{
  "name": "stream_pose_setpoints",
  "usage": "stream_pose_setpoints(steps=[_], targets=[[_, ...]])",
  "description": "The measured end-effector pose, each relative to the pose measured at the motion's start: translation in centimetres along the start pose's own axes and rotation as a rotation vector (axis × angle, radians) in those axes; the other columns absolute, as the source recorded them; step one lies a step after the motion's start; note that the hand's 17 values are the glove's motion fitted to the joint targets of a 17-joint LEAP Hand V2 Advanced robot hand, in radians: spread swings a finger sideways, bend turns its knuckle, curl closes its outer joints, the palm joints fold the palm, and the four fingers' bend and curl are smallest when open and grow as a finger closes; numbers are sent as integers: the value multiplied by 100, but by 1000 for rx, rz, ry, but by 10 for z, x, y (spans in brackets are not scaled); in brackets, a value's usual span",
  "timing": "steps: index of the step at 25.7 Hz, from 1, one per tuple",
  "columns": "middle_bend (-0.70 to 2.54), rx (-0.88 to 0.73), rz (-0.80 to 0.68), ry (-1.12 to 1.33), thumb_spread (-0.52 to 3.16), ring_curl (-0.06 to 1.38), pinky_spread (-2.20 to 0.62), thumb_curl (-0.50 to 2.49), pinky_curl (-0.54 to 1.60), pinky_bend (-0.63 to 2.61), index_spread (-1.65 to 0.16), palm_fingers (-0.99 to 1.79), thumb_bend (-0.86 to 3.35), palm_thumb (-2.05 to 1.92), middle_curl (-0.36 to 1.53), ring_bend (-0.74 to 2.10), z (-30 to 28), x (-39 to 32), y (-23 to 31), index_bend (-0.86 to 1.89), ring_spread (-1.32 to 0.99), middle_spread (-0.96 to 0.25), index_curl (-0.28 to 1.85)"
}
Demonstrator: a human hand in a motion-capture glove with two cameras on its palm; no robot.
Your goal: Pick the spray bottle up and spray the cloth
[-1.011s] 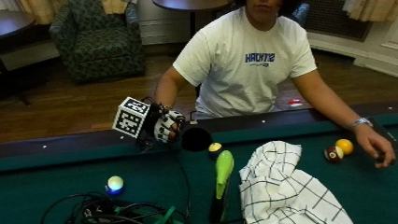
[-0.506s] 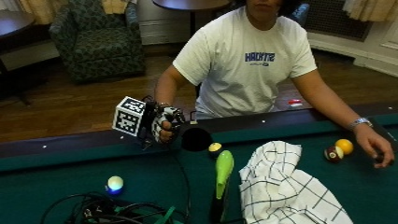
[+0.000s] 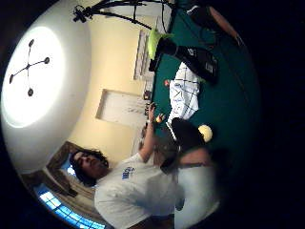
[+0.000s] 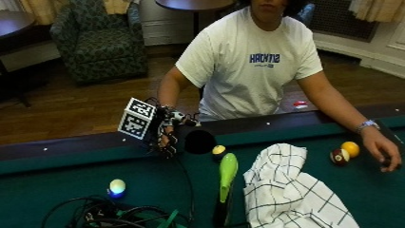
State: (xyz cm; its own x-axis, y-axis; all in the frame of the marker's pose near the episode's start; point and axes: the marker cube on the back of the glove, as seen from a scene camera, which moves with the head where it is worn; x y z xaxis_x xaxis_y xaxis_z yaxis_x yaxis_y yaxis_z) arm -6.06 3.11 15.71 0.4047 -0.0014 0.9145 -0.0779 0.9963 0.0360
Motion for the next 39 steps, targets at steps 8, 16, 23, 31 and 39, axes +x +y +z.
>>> stream_pose_setpoints(steps=[8, 16, 23, 31, 39], targets=[[33, -27, -4, -45, 97, 37, 12, 48, 41, 47, -38, 44, -2, 76, 41, 49, 14, -5, -18, 20, -13, -13, 38], [27, -63, -15, -55, 98, 35, 14, 46, 39, 42, -39, 50, -2, 78, 39, 44, 33, -6, -38, 16, -12, -13, 37], [24, -65, -20, -100, 98, 34, 14, 45, 37, 38, -39, 54, -2, 81, 38, 42, 47, -6, -55, 14, -13, -13, 35], [22, -27, -8, -145, 98, 34, 14, 45, 36, 36, -39, 61, -1, 86, 38, 42, 52, -7, -69, 12, -13, -14, 32], [26, -1, 3, -190, 98, 34, 4, 46, 34, 32, -36, 91, -1, 93, 39, 43, 50, -5, -74, 19, -16, -19, 33]])
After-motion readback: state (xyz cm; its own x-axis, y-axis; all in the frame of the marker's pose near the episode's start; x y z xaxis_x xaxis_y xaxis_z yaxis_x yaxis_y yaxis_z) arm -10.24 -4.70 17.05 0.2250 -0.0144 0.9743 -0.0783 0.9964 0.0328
